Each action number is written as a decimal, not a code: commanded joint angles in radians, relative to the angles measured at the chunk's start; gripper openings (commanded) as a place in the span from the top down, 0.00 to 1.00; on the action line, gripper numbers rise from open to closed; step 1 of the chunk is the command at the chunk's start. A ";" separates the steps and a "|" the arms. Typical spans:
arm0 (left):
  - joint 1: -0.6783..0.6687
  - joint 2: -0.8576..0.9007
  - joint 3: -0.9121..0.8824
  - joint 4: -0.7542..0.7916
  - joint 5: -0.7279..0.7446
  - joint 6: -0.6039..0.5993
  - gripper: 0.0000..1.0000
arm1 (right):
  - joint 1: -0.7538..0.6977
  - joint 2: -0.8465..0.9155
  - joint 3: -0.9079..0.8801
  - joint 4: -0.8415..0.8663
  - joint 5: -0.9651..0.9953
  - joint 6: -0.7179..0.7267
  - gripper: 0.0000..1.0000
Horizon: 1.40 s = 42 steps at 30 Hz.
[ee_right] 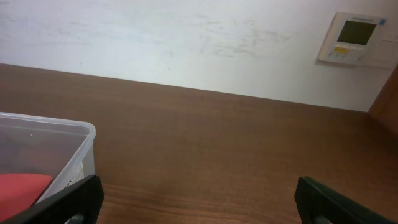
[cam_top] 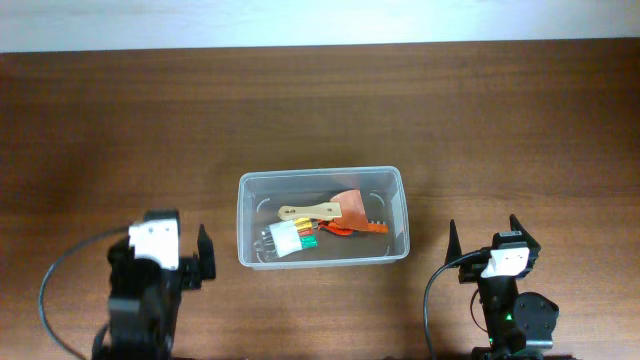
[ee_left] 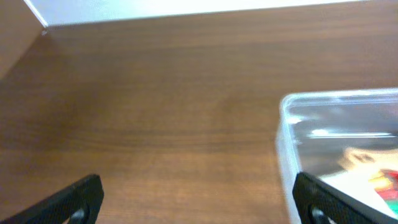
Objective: Pack container
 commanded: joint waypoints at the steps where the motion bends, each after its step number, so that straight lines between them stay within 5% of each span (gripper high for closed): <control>1: 0.000 -0.148 -0.053 -0.016 0.097 0.010 0.01 | -0.006 -0.007 -0.011 0.003 0.013 0.006 0.01; 11: -0.002 -0.438 -0.359 0.288 0.172 0.116 0.01 | -0.006 -0.007 -0.011 0.003 0.012 0.006 0.01; 20: -0.002 -0.449 -0.601 0.709 0.146 0.109 0.01 | -0.006 -0.007 -0.011 0.003 0.013 0.006 0.01; 27: -0.002 -0.449 -0.602 0.630 -0.077 -0.087 0.01 | -0.006 -0.007 -0.011 0.003 0.013 0.006 0.01; 42: -0.002 -0.449 -0.602 0.587 0.151 -0.011 0.01 | -0.006 -0.007 -0.011 0.003 0.013 0.006 0.01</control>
